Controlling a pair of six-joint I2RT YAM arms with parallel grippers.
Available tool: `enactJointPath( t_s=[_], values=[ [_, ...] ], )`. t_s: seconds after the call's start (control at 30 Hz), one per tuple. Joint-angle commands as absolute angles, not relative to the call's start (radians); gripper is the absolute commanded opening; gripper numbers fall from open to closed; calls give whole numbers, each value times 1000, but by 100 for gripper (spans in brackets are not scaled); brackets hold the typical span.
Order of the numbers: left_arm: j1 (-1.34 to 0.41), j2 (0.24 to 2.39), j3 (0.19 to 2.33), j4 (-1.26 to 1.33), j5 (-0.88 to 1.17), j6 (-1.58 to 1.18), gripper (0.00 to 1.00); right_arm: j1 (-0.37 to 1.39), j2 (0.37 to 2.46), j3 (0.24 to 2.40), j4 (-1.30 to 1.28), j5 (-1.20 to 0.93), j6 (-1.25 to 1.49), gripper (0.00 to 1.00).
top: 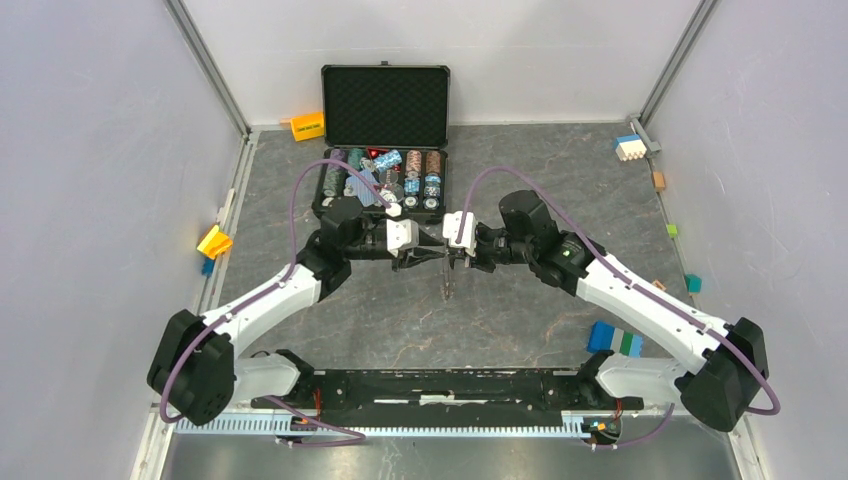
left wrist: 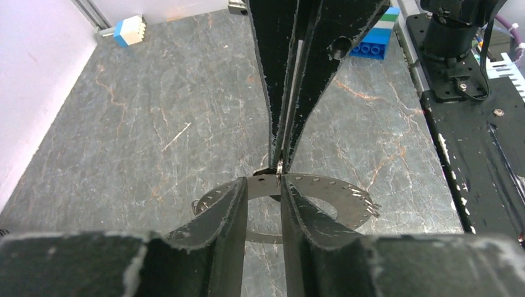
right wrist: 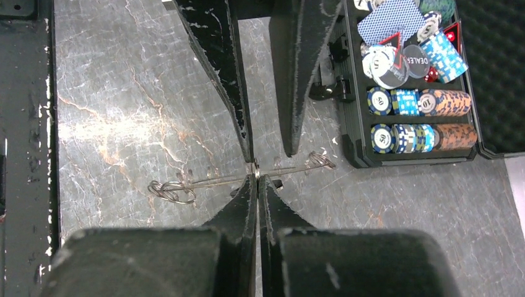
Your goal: Put the keys on the keyring
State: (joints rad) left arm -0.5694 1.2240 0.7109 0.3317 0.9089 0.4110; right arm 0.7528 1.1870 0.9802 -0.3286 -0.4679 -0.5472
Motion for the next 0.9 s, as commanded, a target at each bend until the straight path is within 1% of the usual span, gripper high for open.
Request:
enactJointPath(
  t_s=[0.0,0.23,0.4,0.6,0.73,0.87],
  values=[
    [-577,1231,747,268,896,489,30,759,1185,1025,-312,-450,-544,0],
    [-588,1237,750,268,908,493,23,759,1194,1026,-306,-460,-532,0],
    [-597,1243,756,268,930,487,23,759,1195,1029,-302,-461,-528,0],
    [-597,1238,743,272,969,491,26,760,1191,1025,-303,-461,-528,0],
    [-597,1253,742,335,967,426,21,759,1196,1023,-301,-466,-526,0],
    [-598,1261,749,337,963,422,15,759,1195,1021,-301,-469,-526,0]
  ],
)
